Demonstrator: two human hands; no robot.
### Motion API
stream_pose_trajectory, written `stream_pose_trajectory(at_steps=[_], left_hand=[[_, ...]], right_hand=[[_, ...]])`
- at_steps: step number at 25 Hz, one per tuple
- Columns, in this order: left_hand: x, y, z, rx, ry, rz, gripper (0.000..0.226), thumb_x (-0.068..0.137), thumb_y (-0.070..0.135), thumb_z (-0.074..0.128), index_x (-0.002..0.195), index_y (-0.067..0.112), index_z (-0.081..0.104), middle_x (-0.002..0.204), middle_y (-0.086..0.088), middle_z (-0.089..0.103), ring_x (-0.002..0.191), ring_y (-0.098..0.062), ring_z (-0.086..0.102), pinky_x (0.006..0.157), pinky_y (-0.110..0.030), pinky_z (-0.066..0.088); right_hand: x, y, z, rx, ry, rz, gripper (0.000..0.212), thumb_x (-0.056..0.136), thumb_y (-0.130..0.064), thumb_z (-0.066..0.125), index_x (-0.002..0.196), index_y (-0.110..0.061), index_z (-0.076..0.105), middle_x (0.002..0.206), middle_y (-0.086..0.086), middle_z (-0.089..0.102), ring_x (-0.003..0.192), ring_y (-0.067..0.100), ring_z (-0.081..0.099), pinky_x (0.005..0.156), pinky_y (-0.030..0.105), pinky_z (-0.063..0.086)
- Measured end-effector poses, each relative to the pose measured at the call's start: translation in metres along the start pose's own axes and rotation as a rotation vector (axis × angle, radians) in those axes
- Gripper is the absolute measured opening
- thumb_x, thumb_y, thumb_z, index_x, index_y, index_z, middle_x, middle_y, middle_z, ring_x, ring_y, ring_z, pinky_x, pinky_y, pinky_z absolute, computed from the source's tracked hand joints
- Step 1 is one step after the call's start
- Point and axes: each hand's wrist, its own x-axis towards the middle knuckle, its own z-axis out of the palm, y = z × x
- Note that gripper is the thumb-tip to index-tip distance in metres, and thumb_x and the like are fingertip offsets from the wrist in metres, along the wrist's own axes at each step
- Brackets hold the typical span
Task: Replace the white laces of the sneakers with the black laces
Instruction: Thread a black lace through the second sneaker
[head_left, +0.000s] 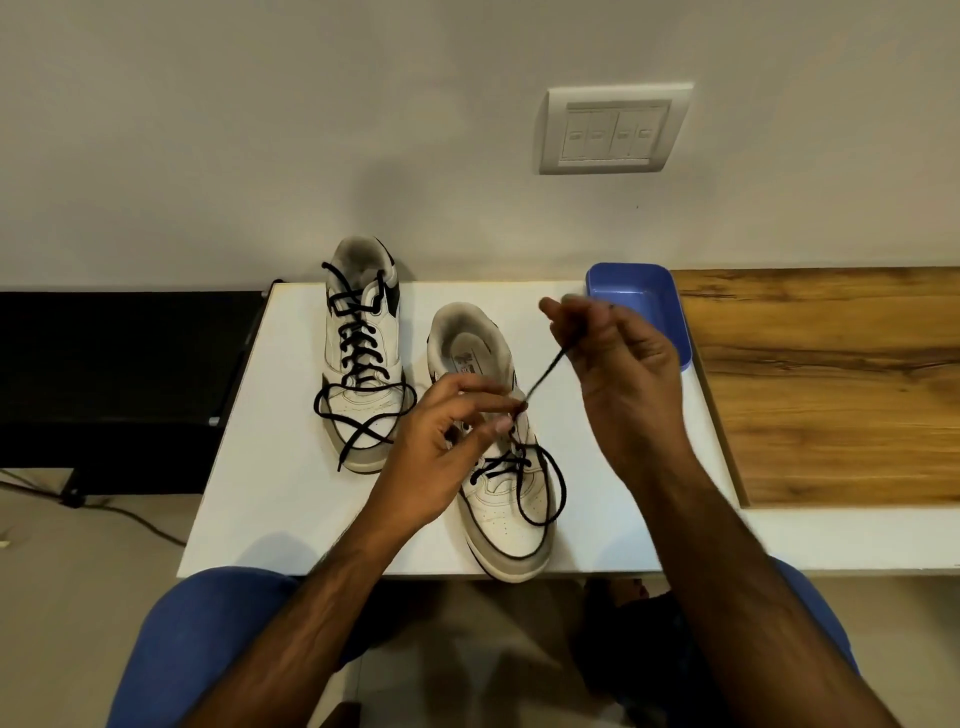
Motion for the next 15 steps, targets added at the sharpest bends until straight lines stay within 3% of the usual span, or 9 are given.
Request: stream_pose_trajectory(at_steps=[2, 3, 5, 7, 9, 12, 15], left_hand=[[-0.002, -0.003, -0.003, 0.163, -0.078, 0.081, 0.039, 0.098, 0.013, 0.063, 0.137, 0.021, 0.06, 0.135, 0.01, 0.053, 0.112, -0.012, 0.061, 0.095, -0.021, 0.047], [-0.001, -0.006, -0.004, 0.281, -0.04, 0.109, 0.043, 0.099, 0.009, 0.061, 0.14, 0.02, 0.056, 0.135, 0.008, 0.05, 0.115, -0.011, 0.058, 0.098, -0.023, 0.047], [0.001, -0.011, -0.009, 0.43, 0.16, 0.061, 0.043, 0.097, 0.007, 0.061, 0.137, 0.025, 0.057, 0.122, 0.006, 0.046, 0.106, -0.011, 0.055, 0.09, -0.029, 0.051], [0.002, -0.011, -0.016, 0.445, 0.255, -0.053, 0.036, 0.097, 0.02, 0.064, 0.131, 0.032, 0.058, 0.102, 0.006, 0.046, 0.089, -0.009, 0.054, 0.076, -0.028, 0.05], [0.002, -0.011, -0.019, 0.37, 0.178, -0.168, 0.035, 0.096, 0.035, 0.065, 0.129, 0.038, 0.054, 0.084, 0.007, 0.054, 0.074, -0.007, 0.055, 0.066, -0.025, 0.046], [0.001, -0.01, -0.014, 0.384, 0.096, -0.226, 0.048, 0.091, 0.042, 0.069, 0.13, 0.038, 0.041, 0.073, 0.003, 0.061, 0.067, -0.009, 0.063, 0.062, -0.031, 0.052], [0.002, -0.009, -0.013, 0.386, 0.104, -0.256, 0.047, 0.093, 0.03, 0.069, 0.126, 0.036, 0.037, 0.073, 0.0, 0.064, 0.066, -0.011, 0.064, 0.062, -0.029, 0.052]], right_hand=[[0.003, -0.011, -0.012, 0.181, 0.097, 0.064, 0.026, 0.096, -0.024, 0.053, 0.114, -0.014, 0.07, 0.075, -0.001, 0.063, 0.073, 0.012, 0.062, 0.071, 0.025, 0.055], [0.004, -0.012, -0.019, 0.111, 0.104, 0.074, 0.028, 0.099, -0.023, 0.051, 0.119, -0.013, 0.068, 0.072, -0.001, 0.056, 0.066, 0.009, 0.054, 0.061, 0.022, 0.05], [0.006, -0.006, -0.026, -0.252, 0.042, 0.032, 0.028, 0.103, -0.016, 0.05, 0.124, -0.012, 0.067, 0.075, -0.001, 0.053, 0.064, 0.011, 0.044, 0.055, 0.021, 0.04], [0.006, 0.003, -0.026, -0.625, -0.076, -0.029, 0.028, 0.104, -0.011, 0.051, 0.125, -0.017, 0.068, 0.08, -0.004, 0.059, 0.066, 0.007, 0.048, 0.059, 0.019, 0.041], [0.003, 0.009, -0.022, -0.867, -0.247, 0.012, 0.027, 0.101, -0.011, 0.057, 0.122, -0.023, 0.07, 0.084, -0.011, 0.068, 0.073, 0.002, 0.061, 0.067, 0.015, 0.049], [-0.006, 0.018, -0.009, -1.001, -0.411, 0.104, 0.016, 0.093, -0.011, 0.069, 0.106, -0.02, 0.073, 0.083, -0.017, 0.07, 0.08, -0.002, 0.067, 0.073, 0.013, 0.053], [-0.011, 0.029, 0.0, -1.113, -0.436, 0.073, 0.008, 0.09, -0.013, 0.073, 0.097, -0.017, 0.075, 0.092, -0.01, 0.067, 0.086, 0.007, 0.064, 0.077, 0.024, 0.054]])
